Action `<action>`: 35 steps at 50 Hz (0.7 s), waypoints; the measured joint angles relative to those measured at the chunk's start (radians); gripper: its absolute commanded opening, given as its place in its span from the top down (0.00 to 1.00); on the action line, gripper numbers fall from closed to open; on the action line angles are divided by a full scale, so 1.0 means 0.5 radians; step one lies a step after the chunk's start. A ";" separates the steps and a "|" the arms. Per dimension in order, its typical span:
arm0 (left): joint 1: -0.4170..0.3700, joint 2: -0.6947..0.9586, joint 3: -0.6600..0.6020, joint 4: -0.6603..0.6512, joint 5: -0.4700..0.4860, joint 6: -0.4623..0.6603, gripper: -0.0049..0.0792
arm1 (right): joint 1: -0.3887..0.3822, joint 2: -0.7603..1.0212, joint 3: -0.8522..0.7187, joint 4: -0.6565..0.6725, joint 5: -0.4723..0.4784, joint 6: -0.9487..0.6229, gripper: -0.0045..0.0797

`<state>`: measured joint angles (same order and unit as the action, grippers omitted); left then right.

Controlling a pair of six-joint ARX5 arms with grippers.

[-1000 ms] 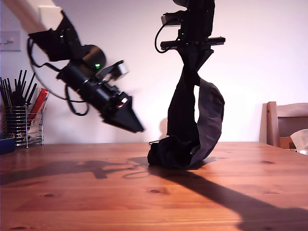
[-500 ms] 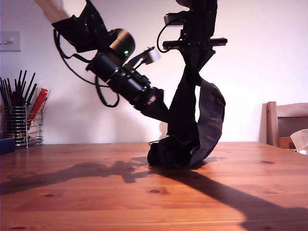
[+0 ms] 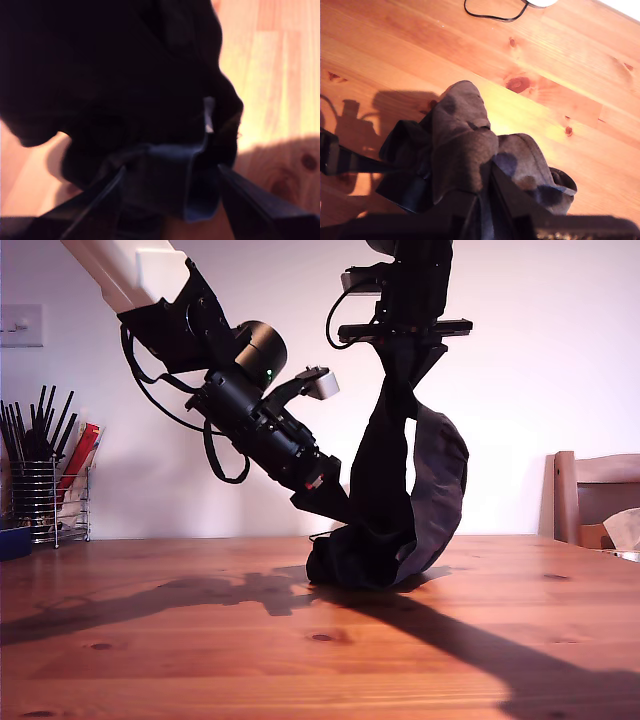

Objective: Fold the underwear in front of you. After folding it, place it to the left side.

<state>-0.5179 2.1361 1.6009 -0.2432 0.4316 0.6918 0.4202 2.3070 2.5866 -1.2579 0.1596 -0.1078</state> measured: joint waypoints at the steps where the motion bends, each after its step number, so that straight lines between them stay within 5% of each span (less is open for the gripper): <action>1: -0.002 0.000 0.000 0.002 0.000 0.000 0.31 | 0.000 0.000 0.000 0.000 0.000 0.000 0.96; 35: -0.020 0.157 0.002 0.167 -0.204 0.121 0.38 | 0.000 0.000 0.000 0.002 -0.039 0.000 0.96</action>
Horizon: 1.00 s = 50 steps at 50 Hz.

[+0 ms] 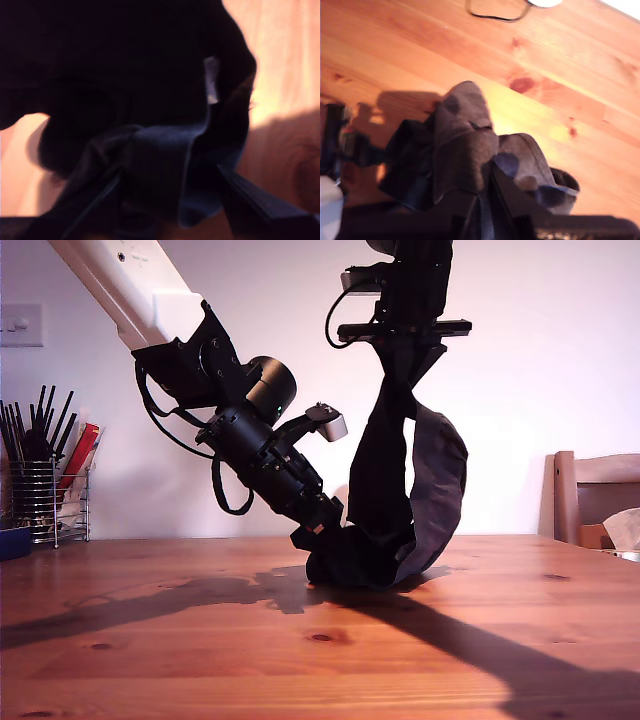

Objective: Fold the underwear in front of you. After folding it, place it to the left side.

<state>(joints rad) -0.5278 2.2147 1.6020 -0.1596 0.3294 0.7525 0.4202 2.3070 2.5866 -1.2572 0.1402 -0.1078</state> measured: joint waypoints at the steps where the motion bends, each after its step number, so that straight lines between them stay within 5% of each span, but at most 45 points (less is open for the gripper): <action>1: 0.000 0.000 0.000 0.018 -0.002 0.000 0.40 | 0.000 0.000 0.000 0.000 -0.001 0.000 0.96; 17: 0.000 0.004 0.000 0.105 -0.043 0.008 0.58 | 0.000 0.000 0.000 0.001 -0.003 0.000 0.96; 25: 0.000 0.055 0.001 0.108 -0.050 0.009 0.98 | 0.000 0.000 0.000 0.002 -0.003 0.000 0.96; 50: 0.020 -0.010 0.001 -0.169 -0.427 -0.039 0.97 | -0.001 0.000 0.000 -0.070 -0.002 0.000 0.96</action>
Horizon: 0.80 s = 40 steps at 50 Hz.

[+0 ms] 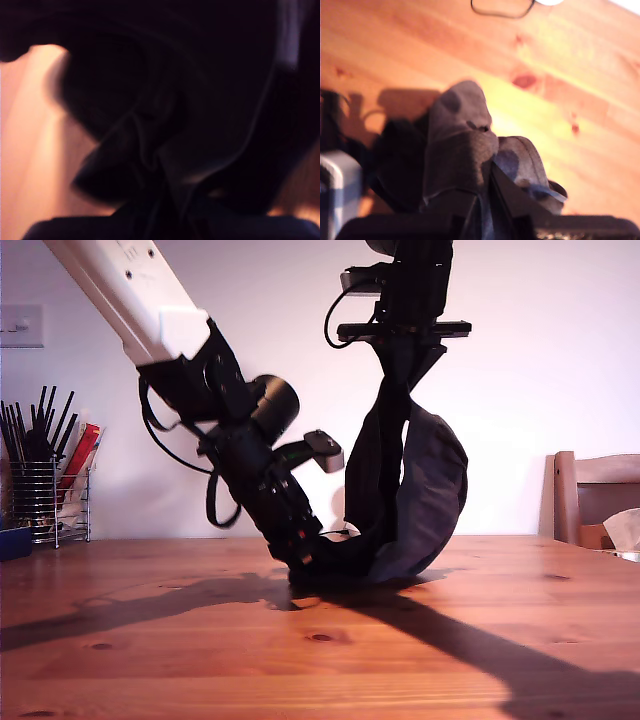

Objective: Fold the underwear in front of you. After folding it, place it to the left side.

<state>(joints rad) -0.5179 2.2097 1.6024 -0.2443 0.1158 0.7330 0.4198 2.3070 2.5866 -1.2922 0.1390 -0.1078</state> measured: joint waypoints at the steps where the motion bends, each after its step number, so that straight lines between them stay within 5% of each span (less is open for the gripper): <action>1: 0.005 -0.019 0.000 -0.007 -0.010 -0.031 0.97 | -0.001 0.000 0.000 -0.006 0.000 0.000 0.96; 18: 0.196 -0.590 0.013 -0.150 -0.112 -0.249 0.97 | -0.017 0.000 0.000 -0.047 0.000 0.000 0.96; 40: 0.410 -0.639 0.020 -0.499 -0.070 -0.758 0.97 | -0.020 0.000 0.000 -0.056 0.002 0.000 0.96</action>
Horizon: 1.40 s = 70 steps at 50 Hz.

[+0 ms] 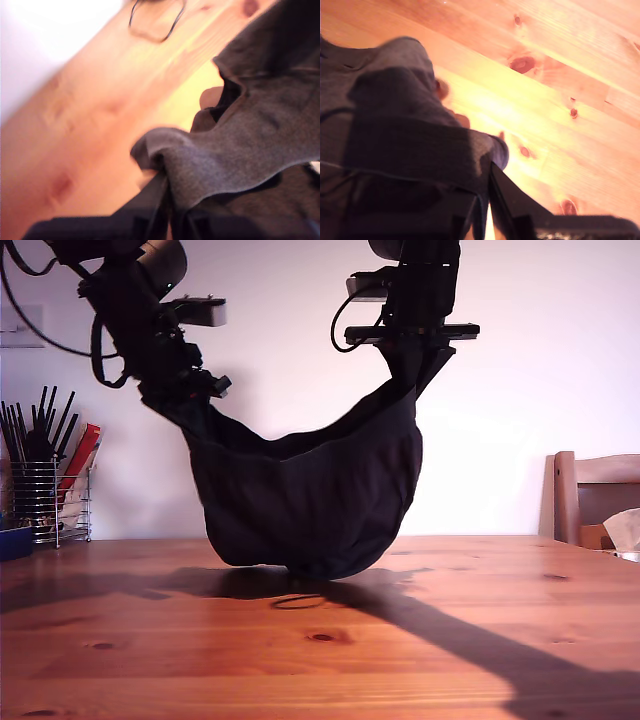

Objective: Fold the underwear in front of you. After folding it, place it to the left side.

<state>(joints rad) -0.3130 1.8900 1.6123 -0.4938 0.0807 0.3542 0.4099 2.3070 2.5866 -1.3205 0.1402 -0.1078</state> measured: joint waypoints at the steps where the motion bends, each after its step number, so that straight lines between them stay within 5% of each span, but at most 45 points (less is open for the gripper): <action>1: 0.005 0.000 0.000 -0.019 0.014 -0.020 0.97 | 0.000 0.000 0.000 -0.001 0.000 0.000 0.96; 9: 0.040 0.000 0.000 -0.184 0.124 -0.268 0.97 | -0.004 0.000 0.000 -0.002 -0.003 0.000 0.96; 27: 0.095 -0.002 -0.039 -0.253 0.256 -0.426 0.97 | 0.066 0.000 -0.209 0.062 -0.051 0.003 0.96; 45: 0.258 -0.005 -0.613 0.105 0.522 -0.645 0.97 | 0.227 0.000 -0.220 0.124 -0.054 0.010 0.96; 59: 0.249 -0.085 -1.019 0.438 0.462 -0.747 0.97 | 0.299 0.009 -0.253 0.069 -0.060 0.011 0.96; 70: 0.312 -0.477 -1.155 0.417 0.394 -0.755 0.97 | 0.361 0.082 -0.339 0.118 -0.111 0.011 0.96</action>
<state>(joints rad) -0.1570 1.6516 1.0348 -0.2855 0.2775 -0.0235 0.5903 2.3478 2.4172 -1.2613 0.0845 -0.1024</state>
